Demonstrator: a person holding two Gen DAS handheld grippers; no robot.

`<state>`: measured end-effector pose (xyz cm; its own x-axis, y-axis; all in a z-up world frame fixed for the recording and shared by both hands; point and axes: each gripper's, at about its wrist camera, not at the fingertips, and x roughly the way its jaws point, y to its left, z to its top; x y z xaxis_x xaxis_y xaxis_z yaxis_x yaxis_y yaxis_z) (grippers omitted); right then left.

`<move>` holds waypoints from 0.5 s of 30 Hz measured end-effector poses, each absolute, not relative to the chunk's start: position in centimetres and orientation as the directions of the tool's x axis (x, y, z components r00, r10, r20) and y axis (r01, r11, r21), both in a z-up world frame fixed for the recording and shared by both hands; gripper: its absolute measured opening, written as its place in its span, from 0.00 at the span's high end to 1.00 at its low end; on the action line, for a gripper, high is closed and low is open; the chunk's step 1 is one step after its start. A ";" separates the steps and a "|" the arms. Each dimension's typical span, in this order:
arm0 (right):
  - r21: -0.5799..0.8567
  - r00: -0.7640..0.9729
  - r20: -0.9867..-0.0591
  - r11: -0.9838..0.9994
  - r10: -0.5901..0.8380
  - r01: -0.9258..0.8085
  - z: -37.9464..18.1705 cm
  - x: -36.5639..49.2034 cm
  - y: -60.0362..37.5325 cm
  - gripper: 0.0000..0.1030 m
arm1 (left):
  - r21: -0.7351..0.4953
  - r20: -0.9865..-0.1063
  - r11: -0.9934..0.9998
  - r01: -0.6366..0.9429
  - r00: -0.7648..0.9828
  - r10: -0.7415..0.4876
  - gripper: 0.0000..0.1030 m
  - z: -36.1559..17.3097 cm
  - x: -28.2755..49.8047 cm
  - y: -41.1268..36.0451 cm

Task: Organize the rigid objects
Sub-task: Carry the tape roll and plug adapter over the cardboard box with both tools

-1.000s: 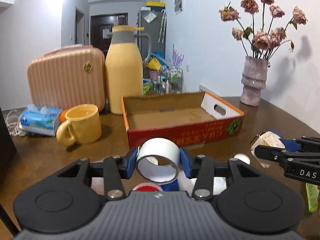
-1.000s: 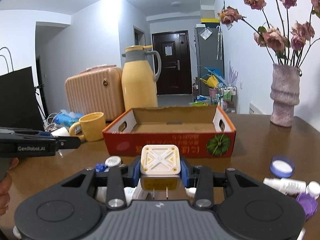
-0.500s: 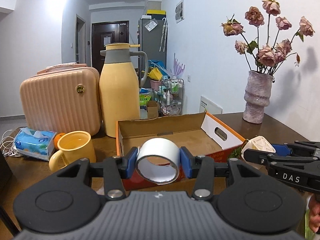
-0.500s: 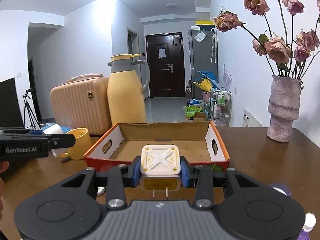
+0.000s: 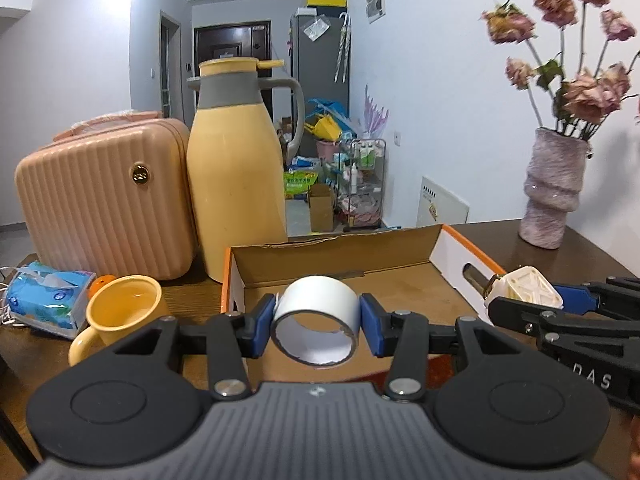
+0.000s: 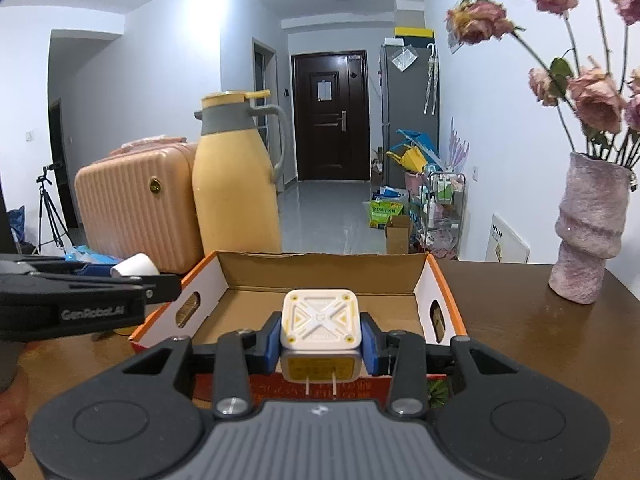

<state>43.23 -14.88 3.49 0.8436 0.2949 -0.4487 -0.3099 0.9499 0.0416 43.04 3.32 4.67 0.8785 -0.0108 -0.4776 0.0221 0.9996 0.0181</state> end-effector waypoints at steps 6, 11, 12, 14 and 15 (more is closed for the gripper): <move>0.025 0.829 -0.481 0.950 0.285 -0.311 2.5 46.9 -13.9 0.63 | 0.027 -0.501 1.000 0.000 0.865 0.013 0.56 3.5 46.6 3.3; 0.007 0.815 -0.514 0.952 0.267 -0.307 1.3 49.9 -13.1 0.63 | 0.029 -0.530 0.999 -0.023 0.847 0.035 0.56 2.3 49.3 3.4; 0.004 0.814 -0.519 0.952 0.263 -0.305 1.0 50.4 -12.9 0.63 | 0.029 -0.536 0.999 -0.030 0.843 0.040 0.56 1.9 49.8 3.5; 0.004 0.808 -0.530 0.953 0.258 -0.302 0.4 51.4 -12.7 0.63 | 0.024 -0.549 0.999 -0.041 0.835 0.047 0.56 1.2 50.8 3.6; 0.006 0.805 -0.536 0.954 0.257 -0.300 0.1 51.9 -12.7 0.63 | 0.020 -0.554 0.999 -0.045 0.831 0.049 0.56 0.8 51.1 3.7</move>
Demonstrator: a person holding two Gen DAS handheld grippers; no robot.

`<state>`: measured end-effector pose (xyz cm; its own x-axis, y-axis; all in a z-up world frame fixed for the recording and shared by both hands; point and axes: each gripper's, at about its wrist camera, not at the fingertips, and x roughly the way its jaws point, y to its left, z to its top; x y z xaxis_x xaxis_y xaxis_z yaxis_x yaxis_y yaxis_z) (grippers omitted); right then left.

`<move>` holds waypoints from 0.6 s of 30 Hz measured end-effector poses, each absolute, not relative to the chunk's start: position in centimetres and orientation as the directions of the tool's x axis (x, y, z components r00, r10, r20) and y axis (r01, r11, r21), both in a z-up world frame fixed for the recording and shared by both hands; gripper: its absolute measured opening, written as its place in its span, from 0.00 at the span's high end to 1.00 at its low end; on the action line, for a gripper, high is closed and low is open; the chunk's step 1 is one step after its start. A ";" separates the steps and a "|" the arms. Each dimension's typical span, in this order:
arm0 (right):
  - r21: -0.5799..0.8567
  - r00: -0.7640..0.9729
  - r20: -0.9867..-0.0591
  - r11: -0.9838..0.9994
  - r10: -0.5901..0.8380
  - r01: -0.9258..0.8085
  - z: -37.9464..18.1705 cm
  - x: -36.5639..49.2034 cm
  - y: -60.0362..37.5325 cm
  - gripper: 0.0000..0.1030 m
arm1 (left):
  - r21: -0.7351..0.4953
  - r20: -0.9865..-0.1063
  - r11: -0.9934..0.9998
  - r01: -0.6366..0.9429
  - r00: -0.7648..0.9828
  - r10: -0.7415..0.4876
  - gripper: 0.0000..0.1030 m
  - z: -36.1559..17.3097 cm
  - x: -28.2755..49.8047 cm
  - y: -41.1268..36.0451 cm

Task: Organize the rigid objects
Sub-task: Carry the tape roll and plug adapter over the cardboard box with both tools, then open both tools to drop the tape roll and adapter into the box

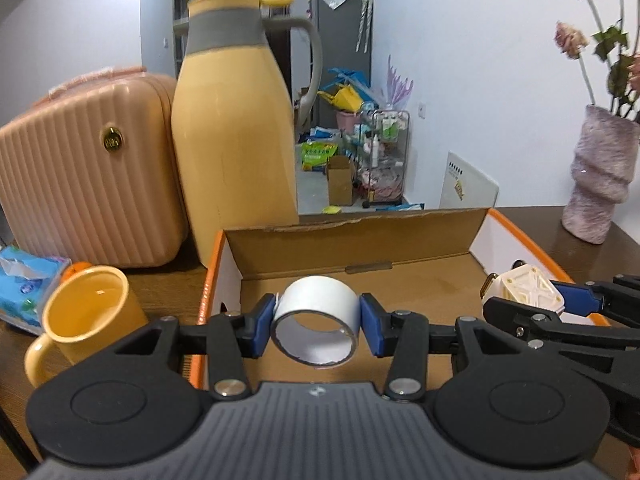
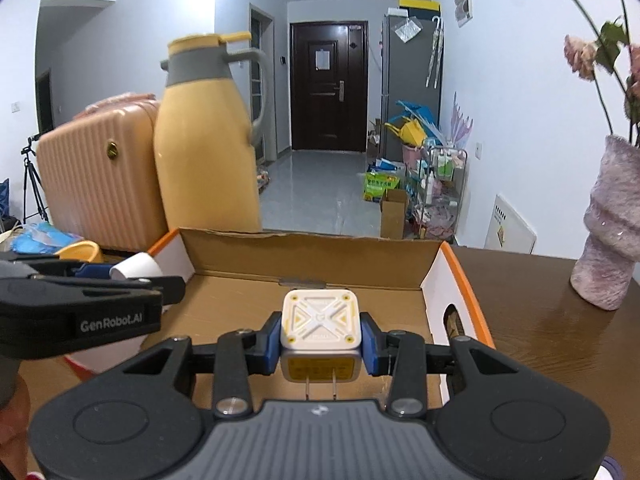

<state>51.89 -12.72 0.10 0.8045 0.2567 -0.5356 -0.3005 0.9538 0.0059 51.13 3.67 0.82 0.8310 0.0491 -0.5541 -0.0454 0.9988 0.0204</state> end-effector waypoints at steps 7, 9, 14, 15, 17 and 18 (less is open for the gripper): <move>0.024 0.803 -0.539 0.958 0.253 -0.286 -1.8 53.4 -13.2 0.63 | -0.052 -0.568 0.996 -0.075 0.823 0.033 0.56 -1.2 52.4 4.8; 0.021 0.806 -0.535 0.958 0.252 -0.286 -2.1 53.5 -13.4 0.63 | -0.062 -0.569 0.995 -0.073 0.822 0.025 0.56 -1.3 52.5 4.9; 0.013 0.806 -0.537 0.957 0.250 -0.289 -2.5 53.7 -13.5 0.63 | -0.039 -0.578 0.997 -0.063 0.816 0.029 0.56 -1.8 52.8 4.7; 0.007 0.804 -0.541 0.957 0.247 -0.289 -2.6 53.7 -13.4 0.63 | -0.039 -0.579 0.997 -0.062 0.815 0.028 0.56 -1.9 52.8 4.7; 0.000 0.801 -0.548 0.957 0.242 -0.289 -2.8 53.9 -13.4 0.63 | -0.038 -0.577 0.998 -0.059 0.817 0.026 0.55 -1.9 52.8 4.8; -0.001 0.799 -0.552 0.958 0.239 -0.287 -2.9 54.1 -13.3 0.63 | -0.037 -0.578 0.998 -0.054 0.816 0.022 0.54 -1.8 52.8 4.8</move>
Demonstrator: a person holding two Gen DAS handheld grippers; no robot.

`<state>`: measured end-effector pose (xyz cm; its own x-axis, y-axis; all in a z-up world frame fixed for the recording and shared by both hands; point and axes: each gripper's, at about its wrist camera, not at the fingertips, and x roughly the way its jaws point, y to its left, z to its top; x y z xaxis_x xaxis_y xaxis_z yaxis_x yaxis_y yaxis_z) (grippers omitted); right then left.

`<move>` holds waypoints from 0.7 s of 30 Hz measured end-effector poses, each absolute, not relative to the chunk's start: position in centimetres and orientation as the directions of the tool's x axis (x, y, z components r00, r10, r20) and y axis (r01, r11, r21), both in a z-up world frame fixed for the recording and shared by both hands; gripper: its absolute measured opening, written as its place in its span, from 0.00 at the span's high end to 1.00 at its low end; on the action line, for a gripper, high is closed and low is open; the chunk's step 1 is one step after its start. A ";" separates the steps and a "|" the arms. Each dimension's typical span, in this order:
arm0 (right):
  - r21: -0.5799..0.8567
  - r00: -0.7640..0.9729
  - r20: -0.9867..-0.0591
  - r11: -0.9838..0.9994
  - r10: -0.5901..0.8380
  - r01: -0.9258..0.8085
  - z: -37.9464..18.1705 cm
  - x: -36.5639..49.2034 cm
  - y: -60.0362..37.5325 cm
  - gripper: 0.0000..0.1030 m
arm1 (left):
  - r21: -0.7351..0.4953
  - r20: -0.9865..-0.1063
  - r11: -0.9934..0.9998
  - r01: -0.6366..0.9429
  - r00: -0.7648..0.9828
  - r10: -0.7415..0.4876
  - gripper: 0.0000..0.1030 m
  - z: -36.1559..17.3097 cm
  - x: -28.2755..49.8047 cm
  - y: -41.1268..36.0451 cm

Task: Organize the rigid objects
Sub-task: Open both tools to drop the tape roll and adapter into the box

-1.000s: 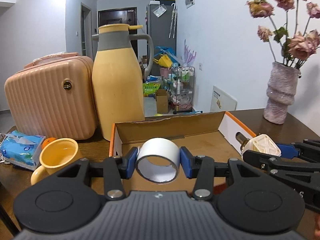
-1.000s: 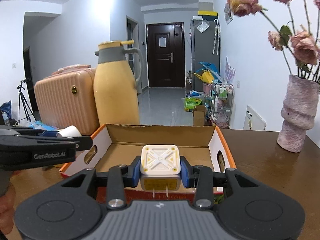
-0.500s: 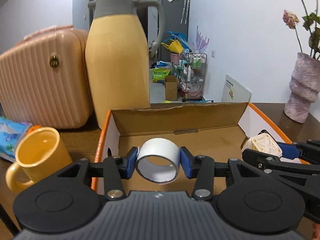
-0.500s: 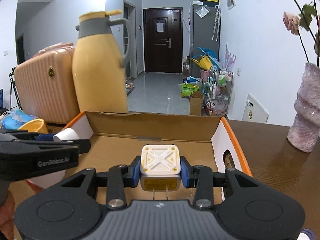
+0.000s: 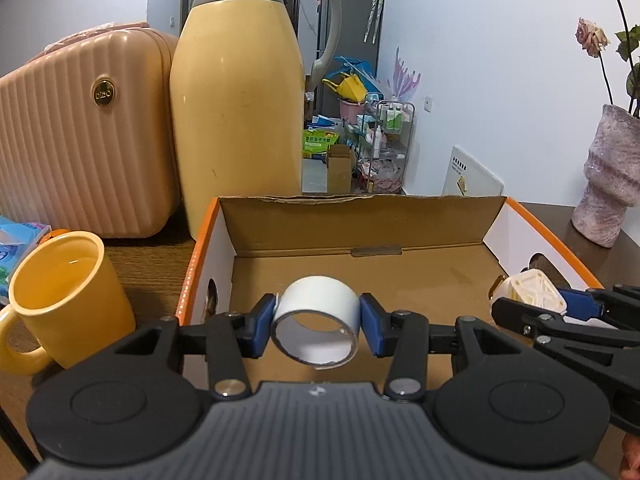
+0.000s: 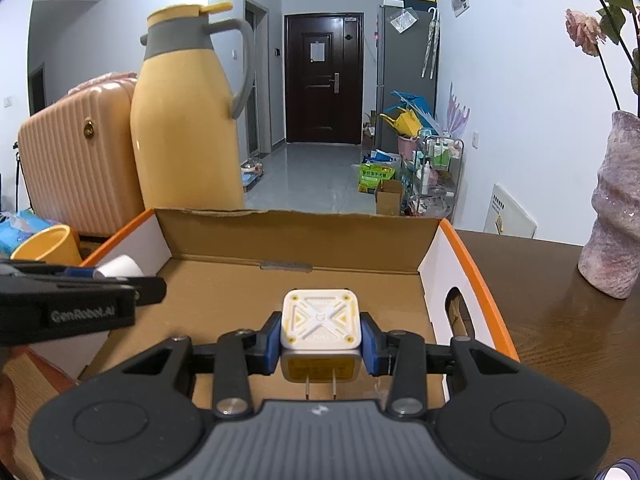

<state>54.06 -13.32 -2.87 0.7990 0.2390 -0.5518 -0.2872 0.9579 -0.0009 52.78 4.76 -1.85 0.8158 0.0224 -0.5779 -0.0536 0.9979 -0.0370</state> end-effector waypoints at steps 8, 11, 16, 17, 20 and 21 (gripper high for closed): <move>-0.023 0.829 -0.529 0.973 0.182 -0.229 -2.4 53.6 -14.2 0.24 | 0.002 -0.550 0.999 -0.052 0.834 0.045 0.17 -1.5 52.1 4.2; -0.042 0.838 -0.521 0.975 0.164 -0.217 -2.2 53.4 -14.4 0.11 | 0.006 -0.540 0.997 -0.073 0.839 0.064 0.01 -1.3 51.9 4.2; -0.061 0.844 -0.518 0.978 0.141 -0.202 -2.3 53.3 -14.5 0.02 | 0.006 -0.520 0.997 -0.078 0.851 0.070 0.00 -1.1 51.6 4.2; -0.062 0.843 -0.519 0.978 0.140 -0.201 -2.3 53.4 -14.4 0.02 | 0.006 -0.520 0.997 -0.078 0.851 0.070 0.00 -1.1 51.6 4.2; -0.069 0.843 -0.521 0.978 0.131 -0.195 -2.4 53.4 -14.4 0.01 | -0.001 -0.521 0.997 -0.079 0.851 0.066 0.00 -1.0 51.6 4.3; -0.068 0.843 -0.521 0.978 0.132 -0.195 -2.4 53.4 -14.5 0.01 | -0.006 -0.519 0.997 -0.081 0.852 0.067 0.00 -0.9 51.6 4.5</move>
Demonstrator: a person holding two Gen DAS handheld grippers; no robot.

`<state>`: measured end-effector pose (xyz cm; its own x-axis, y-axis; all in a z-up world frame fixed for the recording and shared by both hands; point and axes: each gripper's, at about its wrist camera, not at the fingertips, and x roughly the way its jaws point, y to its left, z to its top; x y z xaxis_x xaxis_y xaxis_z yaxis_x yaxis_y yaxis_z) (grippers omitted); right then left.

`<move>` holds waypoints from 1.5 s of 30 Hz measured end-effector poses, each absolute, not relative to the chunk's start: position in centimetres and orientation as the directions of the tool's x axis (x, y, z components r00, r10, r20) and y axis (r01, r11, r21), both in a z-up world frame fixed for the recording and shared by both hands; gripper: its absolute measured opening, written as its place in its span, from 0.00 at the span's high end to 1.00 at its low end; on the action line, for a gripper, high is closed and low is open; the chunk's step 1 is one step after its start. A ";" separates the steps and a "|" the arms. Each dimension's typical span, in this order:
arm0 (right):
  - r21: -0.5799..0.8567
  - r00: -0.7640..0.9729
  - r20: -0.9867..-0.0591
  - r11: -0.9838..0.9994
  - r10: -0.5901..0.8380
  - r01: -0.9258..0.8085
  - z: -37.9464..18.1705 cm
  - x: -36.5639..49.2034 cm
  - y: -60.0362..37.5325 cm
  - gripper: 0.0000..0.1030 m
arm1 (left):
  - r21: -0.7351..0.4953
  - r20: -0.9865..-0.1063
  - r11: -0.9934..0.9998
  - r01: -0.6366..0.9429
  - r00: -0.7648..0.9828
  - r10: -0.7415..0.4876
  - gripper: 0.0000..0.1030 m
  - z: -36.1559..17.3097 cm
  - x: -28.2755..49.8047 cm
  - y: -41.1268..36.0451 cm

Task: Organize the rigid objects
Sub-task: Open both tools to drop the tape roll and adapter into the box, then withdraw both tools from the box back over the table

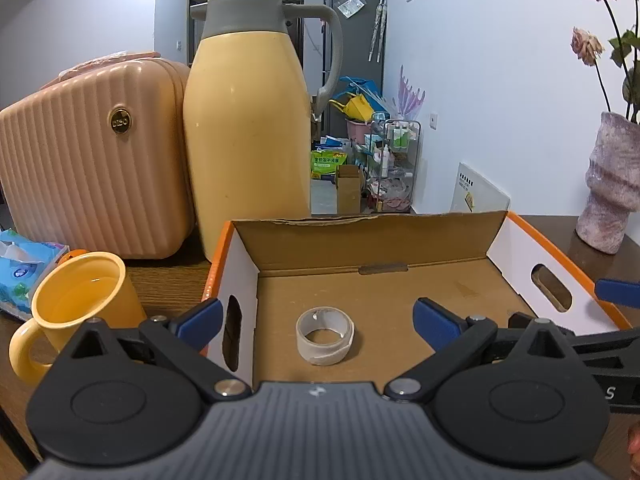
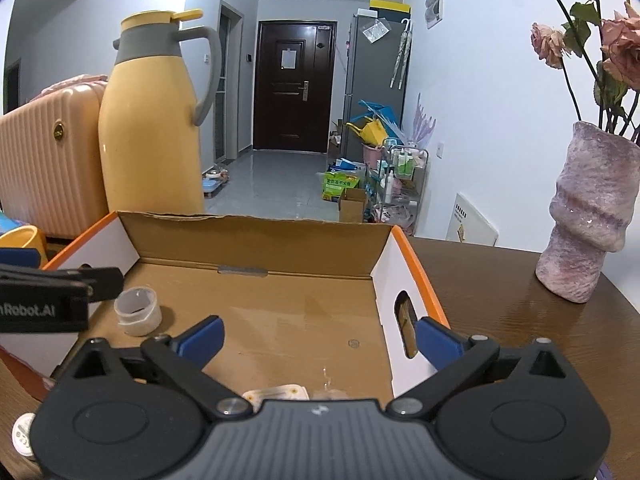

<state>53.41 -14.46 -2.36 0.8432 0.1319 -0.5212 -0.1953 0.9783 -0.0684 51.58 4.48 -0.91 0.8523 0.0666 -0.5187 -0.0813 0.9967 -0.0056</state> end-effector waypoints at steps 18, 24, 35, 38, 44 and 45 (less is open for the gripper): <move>-0.081 0.872 -0.465 0.974 0.150 -0.211 1.4 48.9 -15.2 0.00 | -0.036 -0.466 0.995 -0.091 0.882 0.063 0.00 2.9 46.7 6.9; -0.072 0.875 -0.458 0.974 0.157 -0.213 2.1 46.1 -15.6 0.00 | -0.046 -0.465 0.995 -0.093 0.883 0.061 0.00 3.5 43.9 7.8; -0.062 0.877 -0.447 0.972 0.174 -0.225 2.0 39.9 -15.3 0.00 | -0.044 -0.485 0.995 -0.092 0.873 0.059 0.00 2.9 38.1 8.6; -0.068 0.878 -0.443 0.970 0.179 -0.233 2.0 38.1 -15.1 0.00 | -0.049 -0.488 0.995 -0.092 0.871 0.057 0.00 2.9 36.6 8.7; -0.062 0.873 -0.446 0.966 0.197 -0.249 1.6 34.9 -14.8 0.00 | -0.051 -0.494 0.995 -0.086 0.868 0.050 0.00 2.6 33.9 8.7; -0.061 0.872 -0.447 0.966 0.199 -0.252 1.6 34.4 -14.8 0.00 | -0.051 -0.495 0.995 -0.085 0.868 0.049 0.00 2.6 33.5 8.7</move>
